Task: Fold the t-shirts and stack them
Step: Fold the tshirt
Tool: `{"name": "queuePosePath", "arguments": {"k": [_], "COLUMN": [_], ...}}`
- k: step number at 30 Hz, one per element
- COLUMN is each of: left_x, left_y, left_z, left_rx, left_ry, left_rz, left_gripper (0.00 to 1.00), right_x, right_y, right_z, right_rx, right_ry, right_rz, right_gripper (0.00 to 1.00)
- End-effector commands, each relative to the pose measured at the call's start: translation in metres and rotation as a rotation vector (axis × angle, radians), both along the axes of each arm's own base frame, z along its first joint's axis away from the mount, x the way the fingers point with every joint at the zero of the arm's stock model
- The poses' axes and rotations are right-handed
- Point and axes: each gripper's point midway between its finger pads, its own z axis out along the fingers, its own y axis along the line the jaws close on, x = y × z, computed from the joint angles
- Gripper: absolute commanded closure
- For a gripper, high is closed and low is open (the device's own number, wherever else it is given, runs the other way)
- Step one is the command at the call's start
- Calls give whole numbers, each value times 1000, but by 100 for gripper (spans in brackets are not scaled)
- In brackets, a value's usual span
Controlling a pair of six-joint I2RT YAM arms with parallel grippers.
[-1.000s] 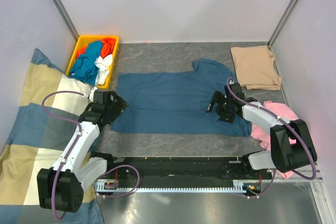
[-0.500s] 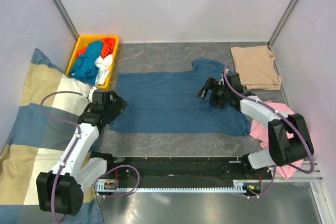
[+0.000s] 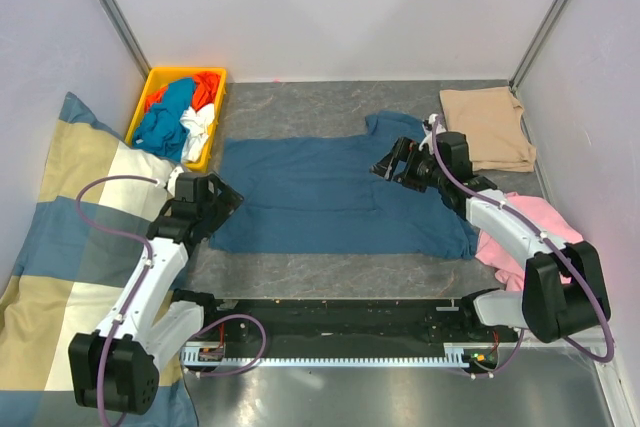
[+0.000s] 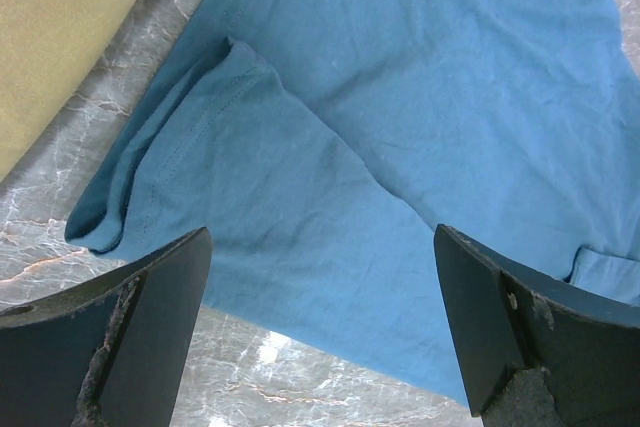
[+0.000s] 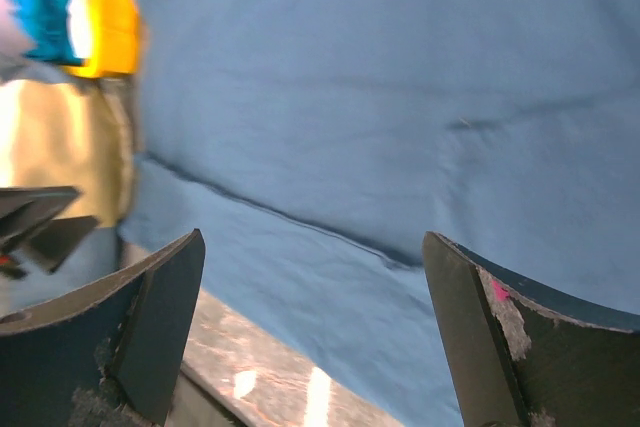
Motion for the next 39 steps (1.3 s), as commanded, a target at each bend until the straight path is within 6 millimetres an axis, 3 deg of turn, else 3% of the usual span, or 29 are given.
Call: {"name": "queuePosePath", "arguments": {"k": [1, 7, 14, 19, 22, 25, 30, 35, 39], "left_x": [7, 19, 27, 40, 55, 68, 72, 62, 54], "left_y": [1, -4, -9, -15, -17, -19, -19, -21, -23], "left_z": [2, 3, -23, -24, -13, 1, 4, -10, -21], "left_rx": [30, 60, 74, 65, 75, 85, 86, 69, 54], "left_ry": [-24, -43, 15, 5, -18, -47, -52, -16, 10], "left_rz": [-30, -102, -159, -185, -199, -211, -211, -219, -228], "left_gripper": [0, 0, 0, 0, 0, 0, 0, 0, 0], "right_x": [1, 5, -5, 4, 27, 63, 138, 207, 243], "right_y": [-20, -50, -83, -99, -96, -89, -82, -82, -84], "right_z": [-10, -24, -52, -55, -44, -29, -10, -29, -51], "right_rx": [-129, -297, -464, -532, -544, -551, -557, -582, -620], "right_ry": [7, 85, 178, 182, 157, 120, 68, 48, 16], "right_rz": [-54, -155, -245, -316, -331, -335, -361, -316, -235], "right_gripper": [2, 2, 2, 2, 2, 2, 2, 2, 2]}}
